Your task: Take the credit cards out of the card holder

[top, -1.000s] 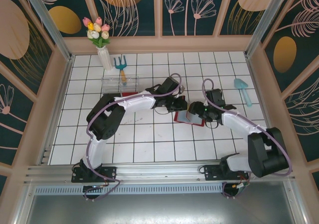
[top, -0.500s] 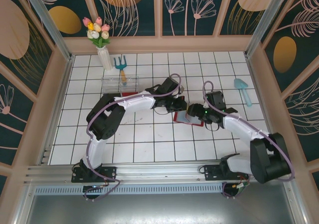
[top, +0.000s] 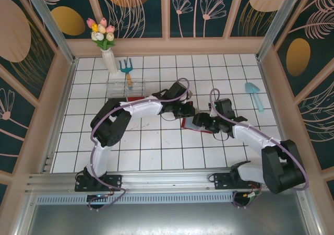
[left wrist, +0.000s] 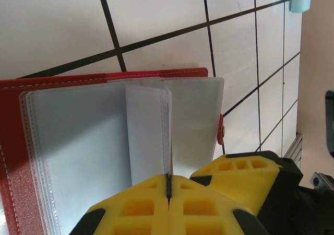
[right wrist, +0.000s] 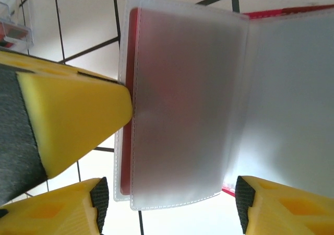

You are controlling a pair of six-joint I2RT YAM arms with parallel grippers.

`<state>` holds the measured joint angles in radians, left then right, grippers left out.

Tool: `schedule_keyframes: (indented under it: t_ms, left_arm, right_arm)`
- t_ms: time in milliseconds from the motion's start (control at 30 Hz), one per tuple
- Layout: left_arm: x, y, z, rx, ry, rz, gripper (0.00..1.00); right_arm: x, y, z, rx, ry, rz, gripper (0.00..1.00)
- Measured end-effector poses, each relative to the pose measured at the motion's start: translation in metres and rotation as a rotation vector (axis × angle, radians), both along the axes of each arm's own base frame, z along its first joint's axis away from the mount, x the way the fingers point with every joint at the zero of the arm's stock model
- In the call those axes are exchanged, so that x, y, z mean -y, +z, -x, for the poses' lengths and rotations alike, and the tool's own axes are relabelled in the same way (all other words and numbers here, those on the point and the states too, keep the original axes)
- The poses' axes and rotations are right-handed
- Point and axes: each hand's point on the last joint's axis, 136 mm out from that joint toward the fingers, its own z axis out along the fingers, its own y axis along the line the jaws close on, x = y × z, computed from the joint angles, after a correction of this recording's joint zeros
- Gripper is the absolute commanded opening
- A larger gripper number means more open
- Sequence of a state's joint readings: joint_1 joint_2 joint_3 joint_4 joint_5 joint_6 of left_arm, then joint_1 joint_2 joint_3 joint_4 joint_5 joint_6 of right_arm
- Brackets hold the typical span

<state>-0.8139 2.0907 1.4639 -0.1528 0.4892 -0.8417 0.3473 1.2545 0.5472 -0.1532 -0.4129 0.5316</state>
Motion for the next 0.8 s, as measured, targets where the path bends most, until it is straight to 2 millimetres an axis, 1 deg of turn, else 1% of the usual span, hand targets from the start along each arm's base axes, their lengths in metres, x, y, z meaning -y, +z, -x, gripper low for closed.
schedule_keyframes:
  t_ms: [100, 200, 333, 433, 633, 700, 733, 800]
  left_arm:
    - [-0.001, -0.001, 0.001, -0.002, 0.000, -0.002, 0.00]
    - [-0.001, -0.002, 0.001, -0.002, 0.000, -0.002, 0.00]
    - [0.000, -0.001, 0.000, 0.000, 0.000, 0.000, 0.00]
    - [-0.001, -0.002, 0.001, 0.000, 0.000, 0.000, 0.00]
    - [-0.002, -0.004, 0.001, -0.002, 0.000, -0.004, 0.00]
    - [-0.003, -0.005, 0.001, 0.000, 0.001, -0.009, 0.01]
    - [-0.003, -0.007, 0.001, 0.000, 0.003, -0.013, 0.02]
    - [-0.005, -0.009, 0.001, 0.005, 0.006, -0.024, 0.00]
  right_arm:
    - [0.002, -0.006, 0.001, -0.011, -0.002, 0.024, 0.50]
    - [0.008, -0.011, 0.001, -0.021, -0.022, 0.058, 0.47]
    - [0.017, -0.016, 0.000, -0.022, -0.052, 0.107, 0.38]
    - [0.023, -0.019, -0.001, -0.025, -0.075, 0.140, 0.37]
    - [0.047, -0.026, -0.002, -0.051, -0.161, 0.241, 0.41]
    - [0.055, -0.023, -0.004, -0.044, -0.195, 0.265, 0.42]
    - [0.058, -0.019, -0.005, -0.028, -0.208, 0.271, 0.42]
    - [0.059, -0.007, -0.009, 0.009, -0.220, 0.259, 0.39]
